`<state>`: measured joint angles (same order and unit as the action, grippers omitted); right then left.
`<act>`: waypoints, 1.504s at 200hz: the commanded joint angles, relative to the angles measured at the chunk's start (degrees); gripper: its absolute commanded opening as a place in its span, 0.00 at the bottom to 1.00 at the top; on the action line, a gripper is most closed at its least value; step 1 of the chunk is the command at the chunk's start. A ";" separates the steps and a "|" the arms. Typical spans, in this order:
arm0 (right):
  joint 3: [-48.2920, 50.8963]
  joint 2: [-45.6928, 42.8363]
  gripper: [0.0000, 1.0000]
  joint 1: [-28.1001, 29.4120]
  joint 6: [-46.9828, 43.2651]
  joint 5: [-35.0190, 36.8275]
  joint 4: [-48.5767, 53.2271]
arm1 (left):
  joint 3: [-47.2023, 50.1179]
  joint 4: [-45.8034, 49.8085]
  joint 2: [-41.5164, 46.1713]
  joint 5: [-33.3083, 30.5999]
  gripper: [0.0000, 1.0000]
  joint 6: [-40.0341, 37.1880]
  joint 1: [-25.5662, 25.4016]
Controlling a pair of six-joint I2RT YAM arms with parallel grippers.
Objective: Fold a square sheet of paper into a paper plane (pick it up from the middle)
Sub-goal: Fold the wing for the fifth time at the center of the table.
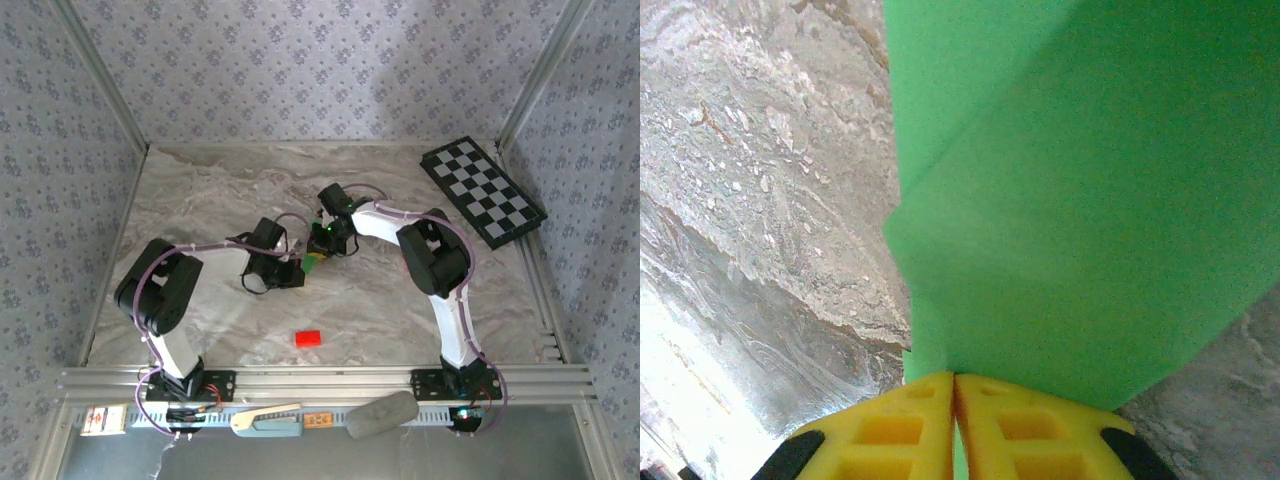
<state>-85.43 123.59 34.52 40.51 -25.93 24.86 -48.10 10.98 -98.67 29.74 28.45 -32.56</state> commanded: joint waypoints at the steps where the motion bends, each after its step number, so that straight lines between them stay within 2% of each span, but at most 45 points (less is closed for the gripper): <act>1: 3.60 4.60 0.13 -0.82 1.38 7.13 5.49 | 1.41 8.18 3.00 -0.50 0.00 -0.96 -0.51; 45: 6.01 0.95 0.13 -0.83 5.11 5.59 3.33 | -0.54 0.99 8.45 -1.42 0.01 4.73 0.46; 94: 7.98 -0.61 0.14 -1.39 7.98 2.37 -2.57 | -0.98 -12.69 2.40 -2.06 0.00 14.83 0.22; 182: 7.73 -0.85 0.14 -1.58 8.05 -0.09 -4.66 | -3.16 -13.27 -3.26 -7.77 0.00 15.67 0.31; 217: 6.88 -1.75 0.14 -1.71 6.76 -0.39 -4.58 | -2.57 -13.44 -5.18 -7.32 0.00 16.54 0.25; 251: 7.54 -6.36 0.15 -2.77 2.97 -1.49 -8.84 | -2.44 -10.36 -5.13 -8.61 0.00 15.97 0.34; 278: 8.45 -10.71 0.16 -3.50 -2.93 0.75 -10.06 | -2.89 -7.55 -5.21 -9.30 0.00 15.20 0.40; 301: 9.55 -10.65 0.15 -3.11 -7.08 1.20 -10.68 | -3.50 -5.62 -5.63 -9.55 0.00 14.45 0.47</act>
<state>-76.95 115.04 31.03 40.27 -26.68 15.44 -50.94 -0.62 -102.78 22.44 44.38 -32.27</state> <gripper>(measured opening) 0.158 0.051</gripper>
